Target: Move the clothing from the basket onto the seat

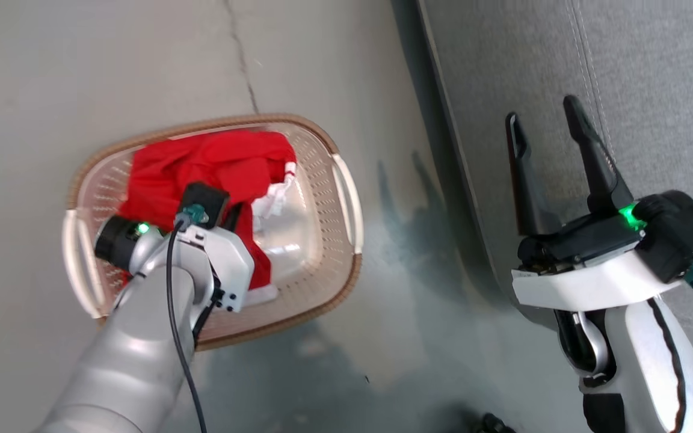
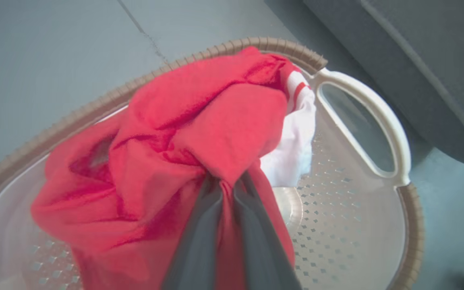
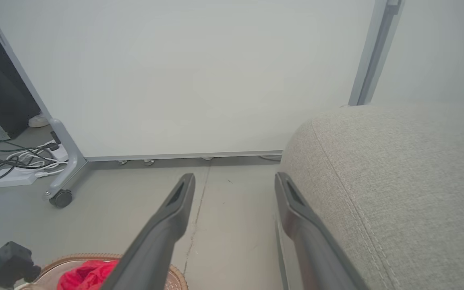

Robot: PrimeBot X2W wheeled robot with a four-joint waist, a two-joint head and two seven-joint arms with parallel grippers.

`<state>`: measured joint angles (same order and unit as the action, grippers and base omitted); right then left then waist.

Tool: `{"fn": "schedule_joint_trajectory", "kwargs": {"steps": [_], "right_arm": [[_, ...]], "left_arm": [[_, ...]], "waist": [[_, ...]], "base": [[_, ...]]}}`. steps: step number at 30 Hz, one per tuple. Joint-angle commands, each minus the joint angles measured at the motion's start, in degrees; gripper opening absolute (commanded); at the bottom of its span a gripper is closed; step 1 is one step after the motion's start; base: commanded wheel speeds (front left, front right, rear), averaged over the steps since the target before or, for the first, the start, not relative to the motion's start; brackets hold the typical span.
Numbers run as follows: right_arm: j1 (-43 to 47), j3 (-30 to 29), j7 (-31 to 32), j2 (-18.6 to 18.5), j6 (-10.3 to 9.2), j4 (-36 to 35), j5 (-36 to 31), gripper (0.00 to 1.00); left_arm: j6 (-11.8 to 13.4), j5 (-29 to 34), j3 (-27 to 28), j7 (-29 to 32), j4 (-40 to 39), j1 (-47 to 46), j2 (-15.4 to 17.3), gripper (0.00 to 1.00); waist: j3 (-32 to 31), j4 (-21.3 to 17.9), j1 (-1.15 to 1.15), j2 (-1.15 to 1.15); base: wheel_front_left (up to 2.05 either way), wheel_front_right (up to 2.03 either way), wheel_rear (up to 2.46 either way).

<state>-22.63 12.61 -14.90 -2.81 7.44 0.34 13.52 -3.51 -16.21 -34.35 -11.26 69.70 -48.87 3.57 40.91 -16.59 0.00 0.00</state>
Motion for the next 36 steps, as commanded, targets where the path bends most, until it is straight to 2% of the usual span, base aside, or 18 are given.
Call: {"fn": "schedule_joint_trajectory", "kwargs": {"steps": [1, 8, 16, 21, 27, 36], "right_arm": [[1.09, -0.46, -0.40, -0.26, 0.09, 0.66, -0.69, 1.00], [4.38, -1.98, -0.39, -1.29, 0.09, 3.45, -2.59, 1.00], [7.93, -3.93, 0.99, -2.15, 0.09, 3.89, -3.33, 1.00], [10.01, -4.74, 2.74, -2.44, 0.09, 3.41, -3.24, 1.00], [12.68, -4.73, 4.36, -2.74, 0.09, 3.25, -2.91, 1.00], [17.80, -3.61, 6.36, -2.64, 0.09, 3.78, -2.07, 1.00]], "left_arm": [[-0.53, -0.96, 0.42, -1.14, -0.92, 1.34, -0.09, 0.00], [-1.75, -6.81, 1.29, -3.93, -9.69, 8.24, -0.62, 0.00], [1.52, -8.12, 3.09, -4.02, -26.67, 15.69, -0.53, 0.00], [2.05, -7.33, 5.62, -4.03, -36.61, 19.20, 0.33, 0.00], [1.53, -7.00, 7.50, -3.97, -45.96, 21.97, 1.25, 0.00], [0.92, -8.42, 7.39, -3.29, -54.98, 27.31, 2.77, 0.00]], "waist": [[-5.24, 4.12, 0.00, 0.00], [-13.78, 9.25, 0.00, 0.00], [-22.74, 13.31, 0.00, 0.00], [-27.33, 15.24, 0.00, 0.00], [-32.21, 16.18, 0.00, 0.00], [-40.52, 15.32, 0.00, 0.00]], "base": [[0.00, 0.00, 0.00], [0.00, 0.00, 0.00], [0.00, 0.00, 0.00], [0.00, 0.00, 0.00], [0.00, 0.00, 0.00], [0.00, 0.00, 0.00]]}}
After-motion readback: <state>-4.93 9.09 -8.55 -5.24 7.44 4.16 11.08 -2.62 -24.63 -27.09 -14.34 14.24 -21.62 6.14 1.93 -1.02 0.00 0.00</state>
